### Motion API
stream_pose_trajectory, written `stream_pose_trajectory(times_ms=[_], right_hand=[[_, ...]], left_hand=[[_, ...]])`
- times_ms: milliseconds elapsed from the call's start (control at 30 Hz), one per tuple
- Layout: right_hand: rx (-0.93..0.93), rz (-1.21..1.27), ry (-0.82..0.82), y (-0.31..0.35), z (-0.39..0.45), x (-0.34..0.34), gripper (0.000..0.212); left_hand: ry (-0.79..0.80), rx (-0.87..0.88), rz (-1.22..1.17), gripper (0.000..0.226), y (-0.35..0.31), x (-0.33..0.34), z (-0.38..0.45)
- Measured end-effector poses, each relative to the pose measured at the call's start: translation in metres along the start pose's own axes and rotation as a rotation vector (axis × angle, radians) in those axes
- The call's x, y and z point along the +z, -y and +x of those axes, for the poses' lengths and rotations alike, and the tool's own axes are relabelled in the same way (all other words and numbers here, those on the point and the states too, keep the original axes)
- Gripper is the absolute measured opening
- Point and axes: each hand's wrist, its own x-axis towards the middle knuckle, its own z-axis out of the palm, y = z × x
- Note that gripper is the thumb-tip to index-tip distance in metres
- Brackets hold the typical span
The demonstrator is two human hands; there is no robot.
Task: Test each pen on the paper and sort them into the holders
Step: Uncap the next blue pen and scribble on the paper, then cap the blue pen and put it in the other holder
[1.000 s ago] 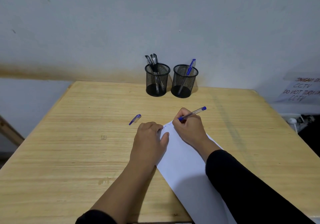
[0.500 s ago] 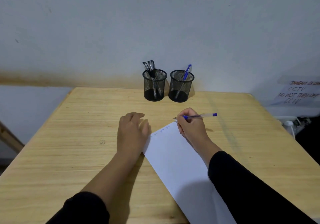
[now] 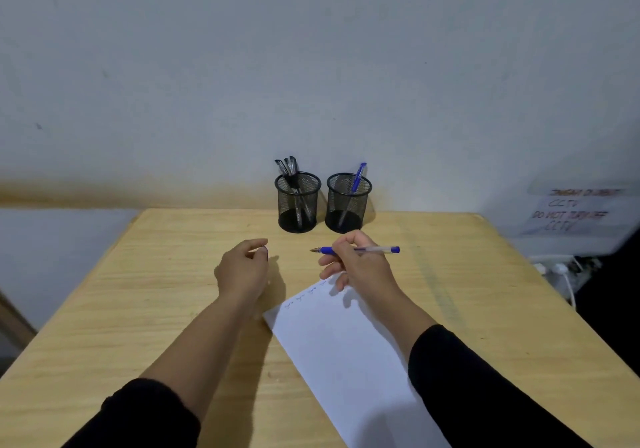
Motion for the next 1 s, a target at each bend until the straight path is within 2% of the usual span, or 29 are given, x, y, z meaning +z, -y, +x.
stream_pose_trajectory(times_ms=[100, 200, 267, 467, 767, 1000], right_hand=[[-0.071, -0.039, 0.025, 0.005, -0.007, 0.005, 0.007], [-0.147, -0.035, 0.053, 0.007, -0.011, 0.009, 0.008], [-0.171, -0.039, 0.057, 0.008, -0.013, 0.010, 0.010], [-0.223, -0.035, 0.051, 0.013, -0.019, 0.007, 0.009], [-0.231, -0.018, 0.038, 0.019, -0.021, 0.003, 0.012], [-0.248, 0.008, 0.039, 0.019, -0.024, 0.005, 0.018]], left_hand=[[0.039, -0.226, -0.362, 0.022, -0.011, 0.001, -0.001], [0.089, -0.305, -0.611, 0.015, -0.019, 0.000, -0.005], [0.104, -0.328, -0.694, 0.013, -0.024, -0.001, -0.008], [0.155, -0.333, -0.718, 0.005, -0.029, 0.001, -0.016], [0.274, -0.237, -0.714, 0.010, -0.037, 0.004, -0.033], [0.183, -0.258, -0.748, 0.011, -0.039, 0.008, -0.040]])
